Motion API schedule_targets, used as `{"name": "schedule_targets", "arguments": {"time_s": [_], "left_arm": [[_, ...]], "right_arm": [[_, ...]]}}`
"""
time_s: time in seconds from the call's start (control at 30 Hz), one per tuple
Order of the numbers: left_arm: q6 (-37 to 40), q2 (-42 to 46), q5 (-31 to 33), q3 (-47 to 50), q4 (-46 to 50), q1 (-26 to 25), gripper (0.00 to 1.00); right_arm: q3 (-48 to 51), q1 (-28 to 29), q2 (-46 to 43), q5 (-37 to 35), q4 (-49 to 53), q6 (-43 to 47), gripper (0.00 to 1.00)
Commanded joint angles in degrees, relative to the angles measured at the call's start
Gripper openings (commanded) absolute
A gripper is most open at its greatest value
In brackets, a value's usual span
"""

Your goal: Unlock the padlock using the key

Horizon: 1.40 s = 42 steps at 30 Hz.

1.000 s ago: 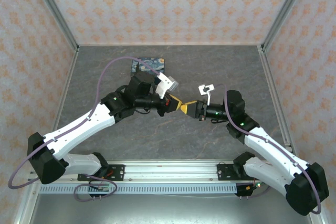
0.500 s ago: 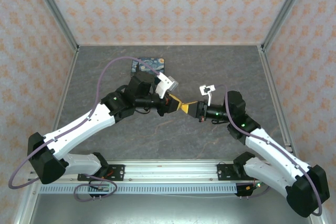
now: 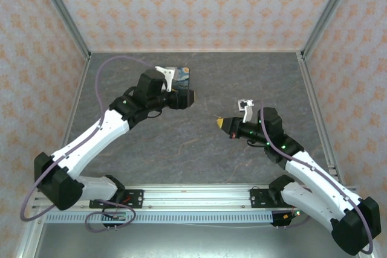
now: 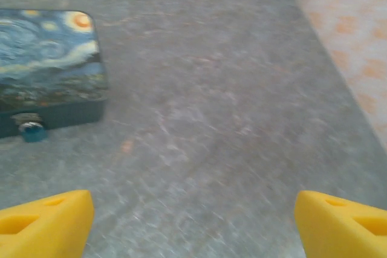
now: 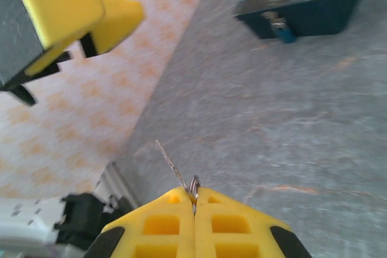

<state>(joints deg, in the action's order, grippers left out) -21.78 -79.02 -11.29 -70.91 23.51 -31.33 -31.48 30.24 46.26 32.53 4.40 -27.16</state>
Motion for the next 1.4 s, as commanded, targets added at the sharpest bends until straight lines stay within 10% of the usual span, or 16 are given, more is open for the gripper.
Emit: {"name": "schedule_targets", "arguments": {"time_s": [0.0, 0.63, 1.37], "left_arm": [[-0.99, -7.06, 9.91, -4.83, 4.14, 0.79, 0.87], [5.08, -42.50, 10.93, -32.23, 5.27, 2.85, 0.88], [6.84, -38.87, 0.63, -20.24, 3.69, 0.72, 0.82]], "right_arm": [[-1.48, 0.49, -0.33, -10.06, 7.49, -2.27, 0.00], [-0.74, 0.73, -0.55, -12.32, 12.27, -4.69, 0.00], [-4.46, -3.46, -7.22, -14.69, 21.79, -1.81, 0.00]]}}
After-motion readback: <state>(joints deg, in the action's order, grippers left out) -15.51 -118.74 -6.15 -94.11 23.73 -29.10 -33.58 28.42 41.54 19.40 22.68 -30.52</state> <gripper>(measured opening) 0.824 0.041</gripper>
